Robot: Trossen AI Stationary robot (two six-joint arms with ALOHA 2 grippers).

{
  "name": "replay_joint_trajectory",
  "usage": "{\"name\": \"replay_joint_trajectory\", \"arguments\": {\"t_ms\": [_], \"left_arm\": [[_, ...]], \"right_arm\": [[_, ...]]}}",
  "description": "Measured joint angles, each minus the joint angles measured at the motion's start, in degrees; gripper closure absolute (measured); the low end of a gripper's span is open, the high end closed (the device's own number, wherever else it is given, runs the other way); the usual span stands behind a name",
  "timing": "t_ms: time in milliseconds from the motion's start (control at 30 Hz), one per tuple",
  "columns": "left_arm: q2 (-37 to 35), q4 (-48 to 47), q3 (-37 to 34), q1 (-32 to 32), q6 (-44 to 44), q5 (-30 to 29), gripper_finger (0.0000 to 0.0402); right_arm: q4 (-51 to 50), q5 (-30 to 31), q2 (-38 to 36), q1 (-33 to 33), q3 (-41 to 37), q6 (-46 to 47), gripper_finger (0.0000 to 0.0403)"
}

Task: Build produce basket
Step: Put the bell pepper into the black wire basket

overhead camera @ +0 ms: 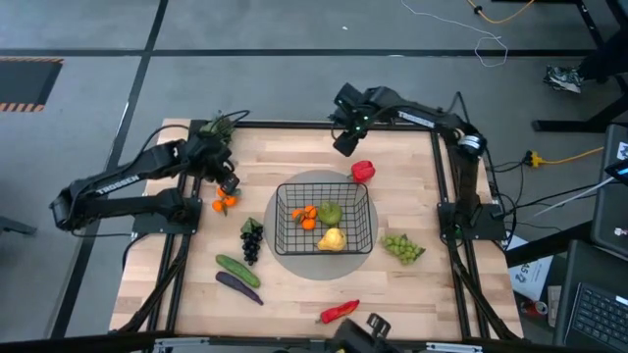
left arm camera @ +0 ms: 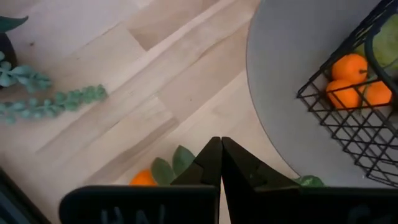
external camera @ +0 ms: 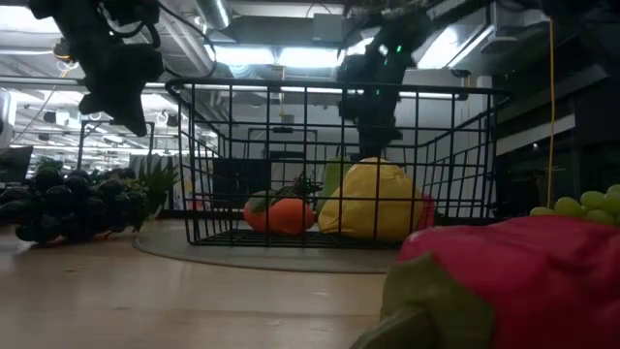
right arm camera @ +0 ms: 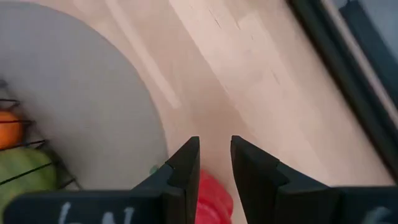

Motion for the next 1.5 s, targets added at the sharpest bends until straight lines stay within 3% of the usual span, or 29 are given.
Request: {"name": "replay_joint_trajectory", "arguments": {"t_ms": [200,400,567,1000,1167,1333,1500], "left_arm": [[-0.5,0.4,-0.2,-0.3,-0.6,-0.8,0.0402],[-0.5,0.6,-0.3,-0.3,-0.9,-4.5,0.0401],[-0.5,0.6,-0.3,-0.3,-0.9,-4.5,0.0401],[-0.4,0.5,-0.3,-0.3,-0.9,-5.9,0.0401],[-0.4,0.5,-0.3,-0.3,-0.9,-6.0,0.0401],[-0.4,0.5,-0.3,-0.3,-0.9,-6.0,0.0401],[-0.4,0.5,-0.3,-0.3,-0.9,-6.0,0.0401]], "right_arm": [[0.7,-5.6,4.6,-0.9,0.0,-0.2,0.031],[-0.2,-5.7,7.4,-0.8,0.0,-1.6,0.031],[-7.2,-5.5,7.8,-1.1,0.0,-2.3,0.031],[-24.7,3.0,7.8,-4.4,0.0,-0.7,0.031],[-21.3,3.5,7.7,-4.9,0.0,0.0,0.031],[-11.3,-6.9,7.7,-3.8,0.0,-4.2,0.031],[-7.7,-17.8,7.7,-2.5,0.0,-8.7,0.031]]}}
